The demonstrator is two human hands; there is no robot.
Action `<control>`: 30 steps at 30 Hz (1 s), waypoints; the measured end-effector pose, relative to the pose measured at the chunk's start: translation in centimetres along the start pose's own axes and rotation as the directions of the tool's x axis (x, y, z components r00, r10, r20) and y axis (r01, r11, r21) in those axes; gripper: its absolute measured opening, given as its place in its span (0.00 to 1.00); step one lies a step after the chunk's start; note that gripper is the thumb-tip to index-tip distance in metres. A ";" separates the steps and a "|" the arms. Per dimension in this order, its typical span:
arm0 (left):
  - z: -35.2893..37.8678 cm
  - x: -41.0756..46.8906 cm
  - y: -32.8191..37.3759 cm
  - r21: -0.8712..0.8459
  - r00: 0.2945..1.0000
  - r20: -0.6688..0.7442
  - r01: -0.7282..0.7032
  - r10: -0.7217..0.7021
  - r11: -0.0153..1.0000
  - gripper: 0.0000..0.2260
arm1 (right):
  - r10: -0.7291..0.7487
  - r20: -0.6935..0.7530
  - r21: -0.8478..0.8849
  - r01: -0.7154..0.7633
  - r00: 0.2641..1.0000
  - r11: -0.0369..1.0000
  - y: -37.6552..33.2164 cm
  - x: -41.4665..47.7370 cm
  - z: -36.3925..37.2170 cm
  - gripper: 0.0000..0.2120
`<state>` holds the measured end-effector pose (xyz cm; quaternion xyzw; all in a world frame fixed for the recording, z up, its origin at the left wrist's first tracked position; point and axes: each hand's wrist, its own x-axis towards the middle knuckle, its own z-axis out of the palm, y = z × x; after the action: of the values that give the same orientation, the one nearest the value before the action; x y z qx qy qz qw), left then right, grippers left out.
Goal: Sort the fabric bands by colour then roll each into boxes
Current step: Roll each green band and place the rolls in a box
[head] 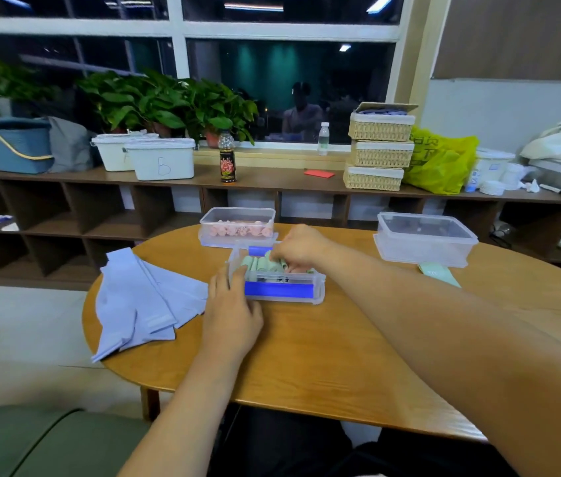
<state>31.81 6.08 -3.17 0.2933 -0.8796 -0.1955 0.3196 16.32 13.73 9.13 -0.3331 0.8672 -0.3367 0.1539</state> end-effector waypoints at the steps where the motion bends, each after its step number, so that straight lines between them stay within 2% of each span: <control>1: -0.1 0.0 -0.1 -0.016 1.000 0.005 0.024 -0.024 1.000 0.30 | 0.024 0.010 -0.044 -0.024 1.000 0.999 -0.2 0.4 0.4 0.14; 6: 0.0 0.2 -0.2 -0.061 0.997 0.026 0.072 -0.071 0.996 0.30 | 0.123 0.069 -0.293 -0.098 0.990 0.951 -0.8 2.1 2.1 0.12; 10: -0.1 0.3 -0.2 -0.064 0.997 0.030 0.075 -0.073 0.995 0.30 | 0.159 0.076 -0.427 -0.112 0.984 0.897 -1.0 2.6 2.9 0.12; 18: -0.4 0.1 0.2 -0.072 0.996 0.052 0.082 -0.078 0.994 0.31 | 0.176 0.078 -0.444 -0.124 0.981 0.888 -1.0 3.9 4.3 0.19; 30: -0.1 0.2 0.0 -0.052 0.996 0.060 0.068 -0.065 0.996 0.32 | 0.141 0.081 -0.555 -0.073 0.987 0.829 -0.5 4.0 3.9 0.09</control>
<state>31.78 5.94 -3.03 0.3077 -0.8727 -0.2381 0.2950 15.59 8.82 6.47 -0.3335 0.9339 -0.0437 0.1216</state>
